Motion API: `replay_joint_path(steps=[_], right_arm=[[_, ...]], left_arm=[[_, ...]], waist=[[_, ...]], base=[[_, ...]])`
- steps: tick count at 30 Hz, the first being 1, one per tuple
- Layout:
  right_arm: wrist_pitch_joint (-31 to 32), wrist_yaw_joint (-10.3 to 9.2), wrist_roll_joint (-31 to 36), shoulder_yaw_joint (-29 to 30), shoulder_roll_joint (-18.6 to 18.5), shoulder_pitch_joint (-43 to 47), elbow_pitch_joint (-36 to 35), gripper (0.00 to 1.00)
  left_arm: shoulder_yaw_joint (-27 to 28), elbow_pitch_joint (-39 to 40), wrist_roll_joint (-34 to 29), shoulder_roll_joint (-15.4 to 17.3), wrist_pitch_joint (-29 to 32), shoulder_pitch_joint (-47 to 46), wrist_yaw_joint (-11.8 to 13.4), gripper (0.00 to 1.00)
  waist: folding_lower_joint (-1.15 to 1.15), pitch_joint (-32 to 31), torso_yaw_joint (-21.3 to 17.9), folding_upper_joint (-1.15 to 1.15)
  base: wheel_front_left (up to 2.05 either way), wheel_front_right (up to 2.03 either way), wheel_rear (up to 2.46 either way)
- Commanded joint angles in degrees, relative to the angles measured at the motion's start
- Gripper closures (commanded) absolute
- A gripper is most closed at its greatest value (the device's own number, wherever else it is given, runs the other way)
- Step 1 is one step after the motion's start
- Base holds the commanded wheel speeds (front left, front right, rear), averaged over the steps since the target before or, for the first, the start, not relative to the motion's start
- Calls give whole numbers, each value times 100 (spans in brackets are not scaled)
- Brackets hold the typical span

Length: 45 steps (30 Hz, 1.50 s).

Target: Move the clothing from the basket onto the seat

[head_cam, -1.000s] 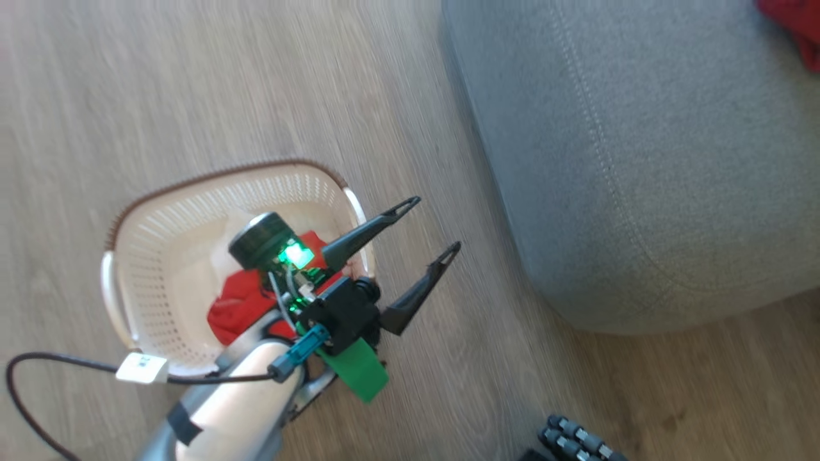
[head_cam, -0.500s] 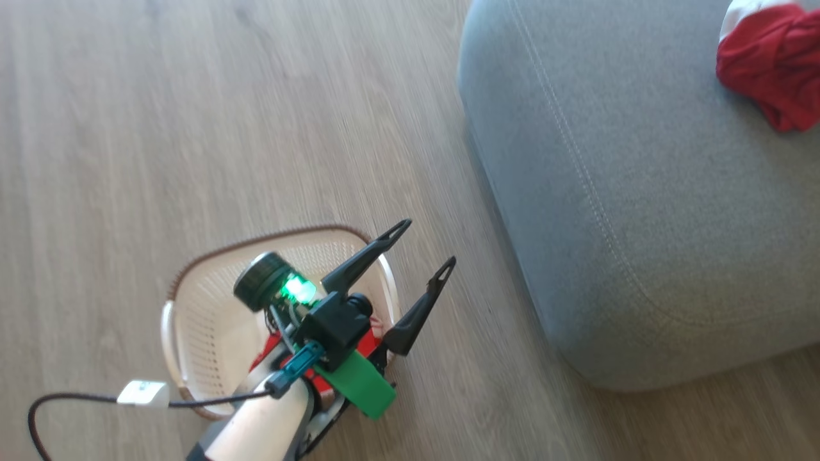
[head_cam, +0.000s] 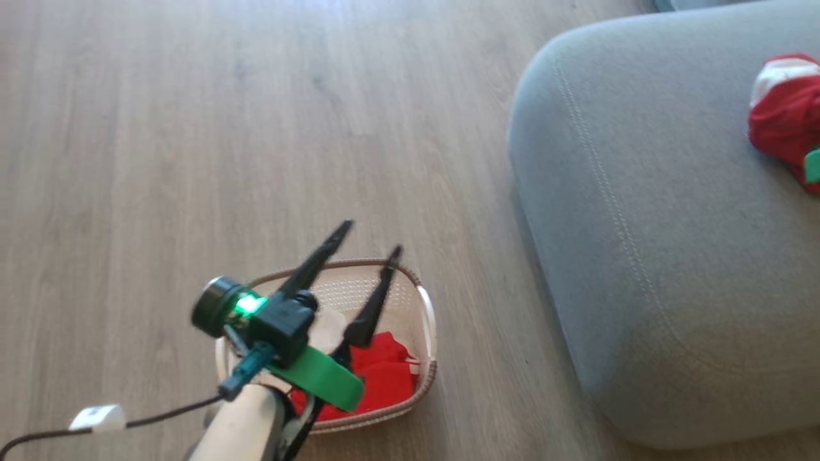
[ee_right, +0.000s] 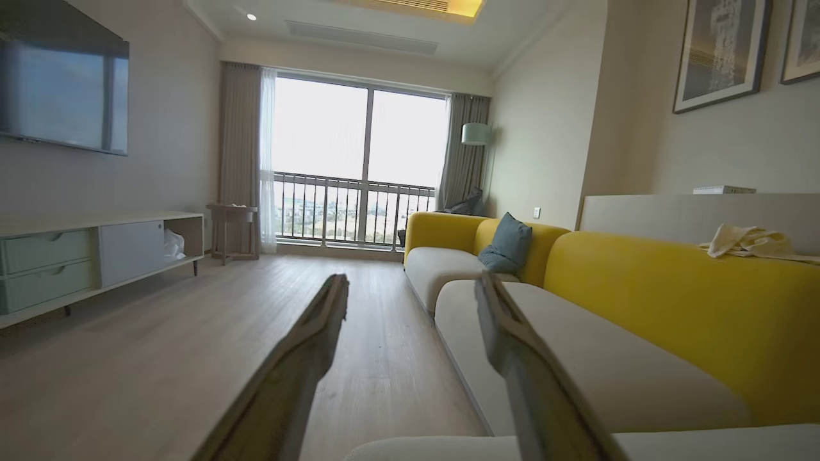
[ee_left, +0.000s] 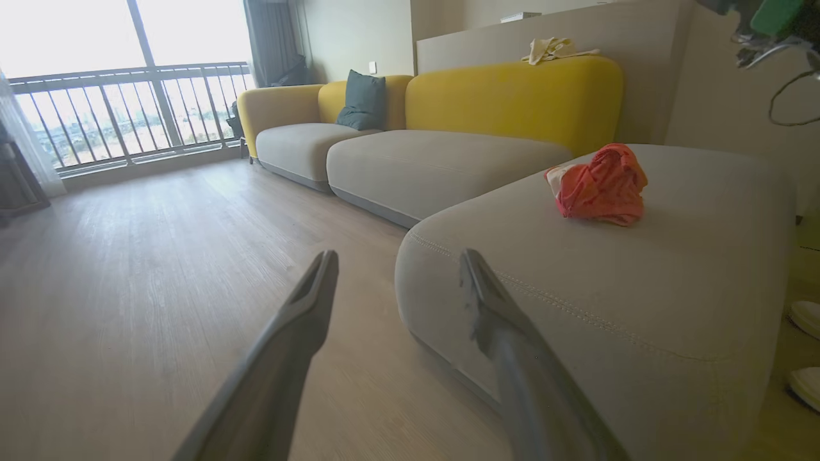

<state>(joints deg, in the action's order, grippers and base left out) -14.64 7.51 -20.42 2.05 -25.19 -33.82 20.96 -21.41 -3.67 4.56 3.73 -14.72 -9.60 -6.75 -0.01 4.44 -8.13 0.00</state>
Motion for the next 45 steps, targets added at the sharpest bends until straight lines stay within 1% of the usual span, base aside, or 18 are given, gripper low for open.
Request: replay_joint_path(steps=[1, 4, 8, 9, 14, 21, 27, 30, 35, 39, 45], right_arm=[[-35, -2, -111, -138, -83, 140, -498, 0], [-35, -2, -226, -300, 19, 652, -1007, 0], [-35, -2, -235, -566, 222, 1228, -1413, 0], [-35, -2, -235, -566, 222, 1228, -1413, 0], [-35, -2, -173, -894, 557, 1784, -1608, 0], [-36, -2, -21, -1015, 1105, 2517, -1513, 0], [-36, -2, 322, -892, 1617, 2994, -1317, 0], [-36, -2, 421, -800, 1797, 3118, -1295, 0], [-36, -2, 583, -771, 1908, 3239, -1286, 0], [-36, -2, 688, -734, 1926, 3272, -1306, 0], [-36, -2, 709, -643, 1935, 3243, -1326, 0]], left_arm=[[335, 220, 30, -45, -28, -72, 95, 0], [613, 158, 193, -74, -28, 18, 303, 0], [854, 89, 372, -82, -28, 88, 652, 0], [854, 89, 372, -82, -28, 88, 652, 0], [1022, 30, 317, -84, -28, 146, 1006, 0], [1118, -89, 269, -84, -28, 287, 1300, 0], [1077, -243, 181, -85, -28, 405, 1386, 0], [1071, -324, 188, -85, -28, 450, 1408, 0], [936, -423, 22, -85, -28, 504, 1401, 0], [904, -427, 105, -85, -28, 536, 1470, 0], [908, -458, 125, -85, -28, 536, 1457, 0]], waist=[[1, -96, 149, 0], [1, -170, 293, 0], [1, -225, 451, 0], [1, -225, 451, 0], [1, -208, 601, 0], [1, -181, 767, 0], [1, -149, 772, 0], [1, -130, 735, 0], [1, -130, 707, 0], [1, -155, 716, 0], [1, -209, 727, 0]], base=[[0, 0, 0], [0, 0, 0], [0, 0, 0], [0, 0, 0], [0, 0, 0], [0, 0, 0], [0, 0, 0], [0, 0, 0], [0, 0, 0], [0, 0, 0], [0, 0, 0]])
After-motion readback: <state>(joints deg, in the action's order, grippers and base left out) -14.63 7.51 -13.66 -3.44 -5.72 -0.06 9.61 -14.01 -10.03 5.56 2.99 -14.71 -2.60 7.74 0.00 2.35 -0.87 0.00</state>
